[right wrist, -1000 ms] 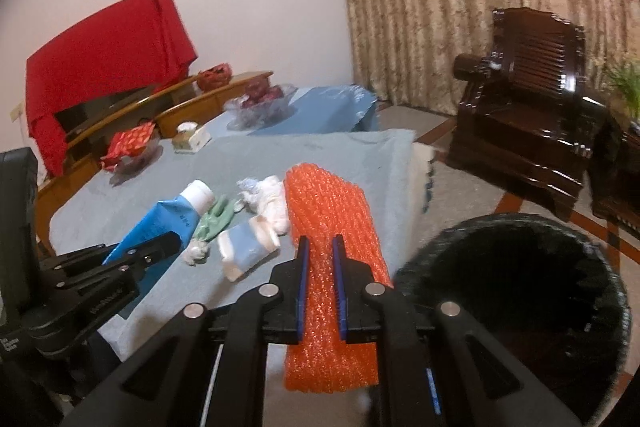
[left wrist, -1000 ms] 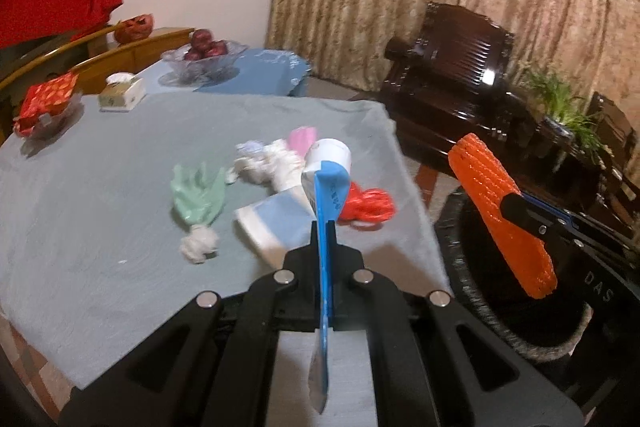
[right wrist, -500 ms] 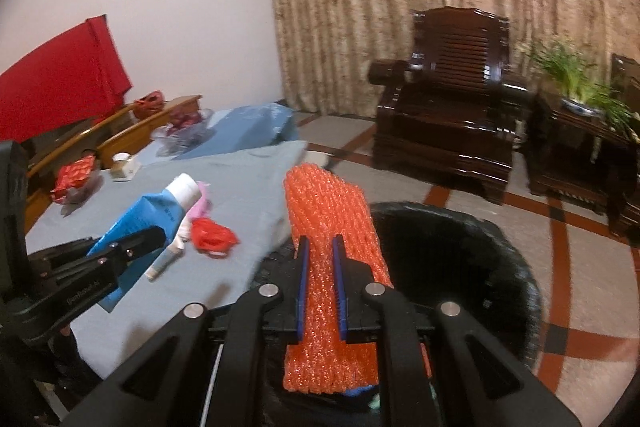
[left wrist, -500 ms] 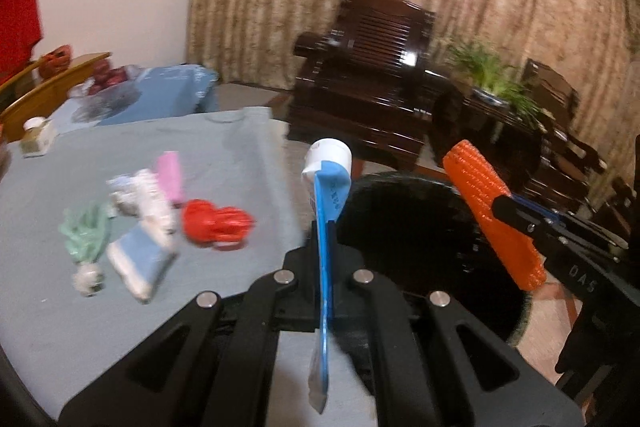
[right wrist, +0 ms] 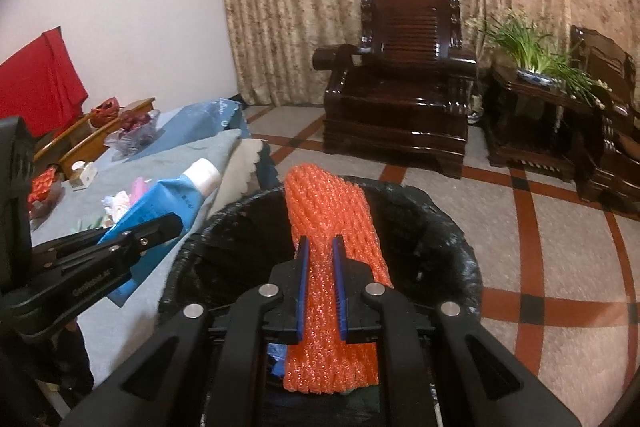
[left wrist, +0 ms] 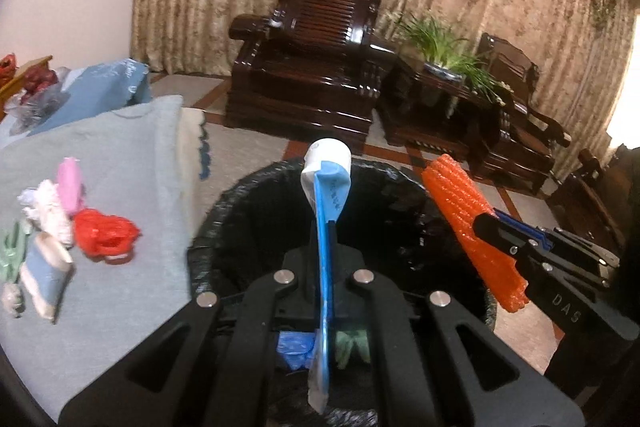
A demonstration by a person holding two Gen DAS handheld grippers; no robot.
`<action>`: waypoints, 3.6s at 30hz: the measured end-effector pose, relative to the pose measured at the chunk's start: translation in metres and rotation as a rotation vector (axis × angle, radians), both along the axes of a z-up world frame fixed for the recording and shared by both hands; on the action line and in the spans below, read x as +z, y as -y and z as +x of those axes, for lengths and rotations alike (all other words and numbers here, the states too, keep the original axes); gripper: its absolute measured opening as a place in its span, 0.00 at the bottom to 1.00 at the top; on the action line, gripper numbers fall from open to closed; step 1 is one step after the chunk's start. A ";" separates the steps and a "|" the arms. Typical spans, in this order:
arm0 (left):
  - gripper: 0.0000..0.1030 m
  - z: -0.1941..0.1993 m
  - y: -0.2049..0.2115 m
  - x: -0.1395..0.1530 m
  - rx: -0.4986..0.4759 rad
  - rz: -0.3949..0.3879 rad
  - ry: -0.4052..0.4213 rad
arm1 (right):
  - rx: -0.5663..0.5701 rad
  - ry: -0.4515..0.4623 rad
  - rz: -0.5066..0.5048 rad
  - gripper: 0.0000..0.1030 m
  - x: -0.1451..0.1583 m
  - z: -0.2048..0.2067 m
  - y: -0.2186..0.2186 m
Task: Collect trash
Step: 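Open both grippers to drop the tube and mesh sleeve into the bin, then move both open grippers back over the table toward the glove and red bag, then grasp the green glove with the left gripper while the right grasps the red plastic bag, then carry the green glove and red plastic bag over the black bin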
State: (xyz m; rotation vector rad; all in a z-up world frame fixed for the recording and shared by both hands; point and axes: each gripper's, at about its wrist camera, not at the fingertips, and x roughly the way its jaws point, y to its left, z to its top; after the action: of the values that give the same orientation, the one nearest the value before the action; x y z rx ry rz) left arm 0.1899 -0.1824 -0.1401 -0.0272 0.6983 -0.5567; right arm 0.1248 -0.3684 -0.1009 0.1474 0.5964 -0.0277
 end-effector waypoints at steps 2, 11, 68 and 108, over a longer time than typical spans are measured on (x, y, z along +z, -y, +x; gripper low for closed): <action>0.06 0.004 0.005 -0.006 -0.032 -0.024 -0.027 | -0.012 -0.014 -0.003 0.15 -0.005 0.001 0.005; 0.71 0.004 -0.022 0.001 0.027 -0.048 0.019 | -0.092 0.013 -0.016 0.86 -0.010 -0.009 0.016; 0.83 0.076 -0.333 -0.066 0.638 0.182 -0.066 | 0.316 -0.092 -0.099 0.83 -0.078 0.184 -0.265; 0.17 0.064 -0.304 -0.026 0.529 0.104 -0.062 | 0.463 -0.050 -0.025 0.33 -0.033 0.159 -0.270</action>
State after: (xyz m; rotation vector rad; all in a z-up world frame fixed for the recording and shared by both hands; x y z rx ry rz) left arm 0.2538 0.1217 -0.1664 -0.1283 0.7442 -0.0124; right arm 0.2834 -0.0986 -0.1340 -0.0179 0.6682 0.4102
